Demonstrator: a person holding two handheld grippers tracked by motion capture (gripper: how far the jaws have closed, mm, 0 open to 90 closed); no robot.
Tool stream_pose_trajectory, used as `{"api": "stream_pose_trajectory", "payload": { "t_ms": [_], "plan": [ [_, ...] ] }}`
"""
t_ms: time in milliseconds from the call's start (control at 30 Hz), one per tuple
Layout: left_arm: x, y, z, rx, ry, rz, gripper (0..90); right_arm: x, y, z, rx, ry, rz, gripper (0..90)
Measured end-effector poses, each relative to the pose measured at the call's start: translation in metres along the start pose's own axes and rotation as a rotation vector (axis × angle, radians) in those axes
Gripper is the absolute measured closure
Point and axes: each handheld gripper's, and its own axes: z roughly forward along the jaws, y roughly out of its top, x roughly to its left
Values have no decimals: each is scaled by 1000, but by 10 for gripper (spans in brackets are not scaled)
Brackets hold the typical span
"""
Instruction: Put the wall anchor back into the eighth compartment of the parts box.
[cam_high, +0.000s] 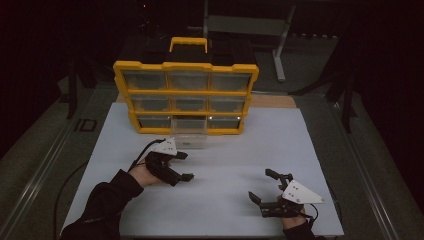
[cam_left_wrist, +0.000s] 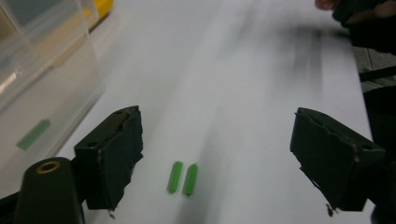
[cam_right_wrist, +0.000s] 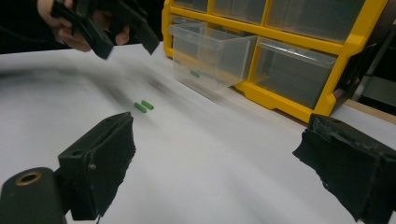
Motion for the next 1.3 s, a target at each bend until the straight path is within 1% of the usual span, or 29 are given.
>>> {"api": "stream_pose_trajectory", "payload": {
  "t_ms": [133,167,233,333,400,467,533,600,700,867,967,1100,1200,1233,1300],
  "plan": [
    [5,-8,5,12,1,-10,291,0,0,0,0,-1,-2,92],
    [6,-10,7,14,7,-13,309,0,0,0,0,0,-2,93],
    [7,-12,9,21,6,-15,349,0,0,0,0,-1,-1,93],
    [9,-14,13,31,15,-13,430,0,0,0,1,0,-2,93],
    [10,-14,15,44,23,-13,461,0,0,0,1,0,-2,92],
    [11,-15,17,55,29,-10,475,0,0,0,1,0,-1,93],
    [12,-16,19,67,38,-5,513,0,0,0,2,1,-1,93],
    [13,-17,21,79,42,-6,521,0,0,0,2,2,-2,93],
    [14,-19,25,95,48,-5,560,0,0,0,2,1,-2,93],
    [16,-21,30,107,43,1,621,0,0,0,2,1,-3,93],
    [17,-22,33,112,48,5,662,0,0,0,2,0,-2,93],
    [20,-24,37,121,35,1,717,0,0,-1,1,0,-2,93],
    [21,-26,39,141,45,6,741,0,0,-1,1,0,-3,93],
    [22,-26,40,144,42,6,742,0,0,-1,1,0,-3,93],
    [23,-28,41,138,39,0,755,0,0,-1,1,0,-3,93]
  ]
}}
